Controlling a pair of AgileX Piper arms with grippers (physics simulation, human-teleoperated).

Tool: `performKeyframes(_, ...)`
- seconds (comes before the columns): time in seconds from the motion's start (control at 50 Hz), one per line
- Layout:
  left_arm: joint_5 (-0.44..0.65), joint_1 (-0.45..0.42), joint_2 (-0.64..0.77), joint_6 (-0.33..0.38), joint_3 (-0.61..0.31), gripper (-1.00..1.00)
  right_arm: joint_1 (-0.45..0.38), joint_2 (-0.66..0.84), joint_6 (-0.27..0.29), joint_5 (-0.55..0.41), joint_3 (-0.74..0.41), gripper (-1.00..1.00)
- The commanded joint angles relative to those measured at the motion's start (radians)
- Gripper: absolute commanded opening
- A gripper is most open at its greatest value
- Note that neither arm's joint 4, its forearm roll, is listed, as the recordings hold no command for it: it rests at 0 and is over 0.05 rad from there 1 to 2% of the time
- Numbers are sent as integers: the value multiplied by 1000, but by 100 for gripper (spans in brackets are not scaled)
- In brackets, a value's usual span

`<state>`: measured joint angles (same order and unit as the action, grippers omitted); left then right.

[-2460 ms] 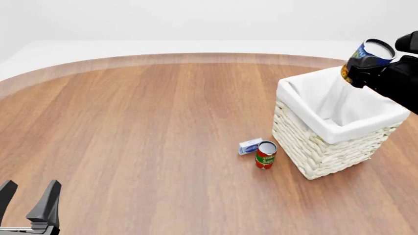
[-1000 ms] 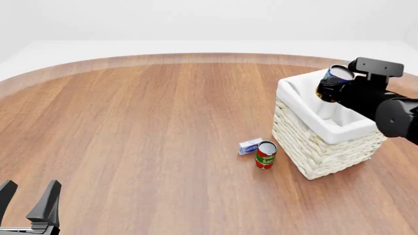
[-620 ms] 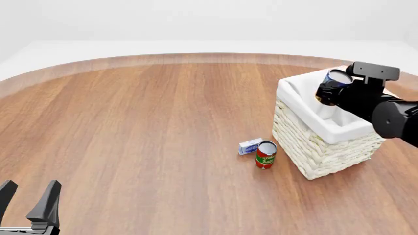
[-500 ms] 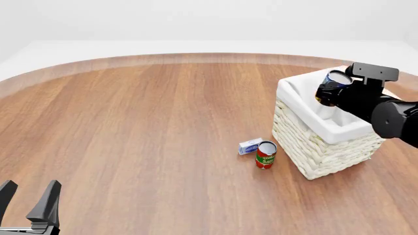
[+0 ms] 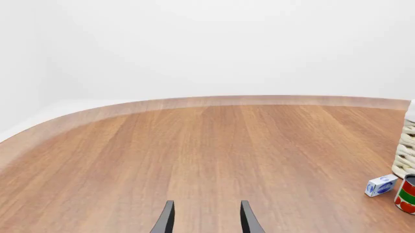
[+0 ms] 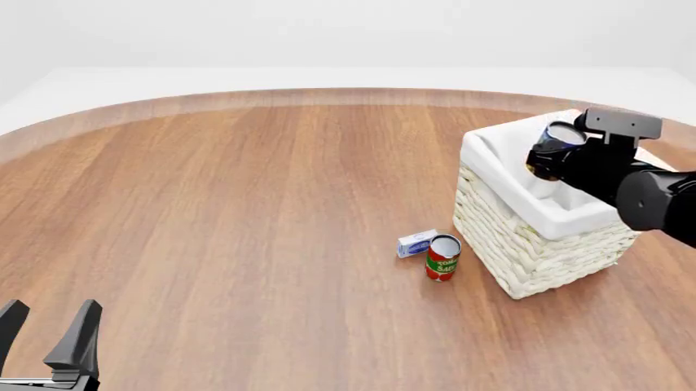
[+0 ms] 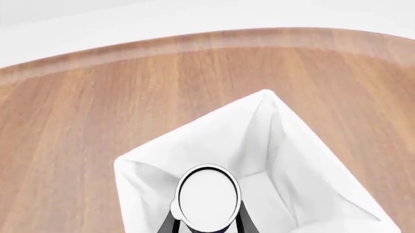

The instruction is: Pick up the alphabet soup and the cream cheese box, and put them in the basket.

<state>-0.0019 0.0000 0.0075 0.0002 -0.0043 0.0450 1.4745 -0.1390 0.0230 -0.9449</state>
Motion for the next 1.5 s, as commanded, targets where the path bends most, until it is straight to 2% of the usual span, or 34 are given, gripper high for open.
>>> performKeyframes(0.02,0,0,0,0,0,100,2,3,-16,8,-6,-100)
performKeyframes(0.8,0,0,0,0,0,100,27,14,-10,23,2,-100)
performKeyframes(0.82,0,0,0,0,0,100,27,12,-11,22,2,100)
performKeyframes(1.16,0,0,0,0,0,100,35,-14,-14,7,-3,100)
performKeyframes(1.28,0,0,0,0,0,100,23,-56,-7,-28,-32,100)
performKeyframes(1.32,0,0,0,0,0,100,17,-64,1,-35,-38,100)
performKeyframes(1.34,0,0,0,0,0,100,9,-79,28,-42,-44,100)
performKeyframes(1.46,0,0,0,0,0,100,-19,-147,58,-86,-69,100)
performKeyframes(1.5,0,0,0,0,0,100,-26,-162,87,-93,-78,100)
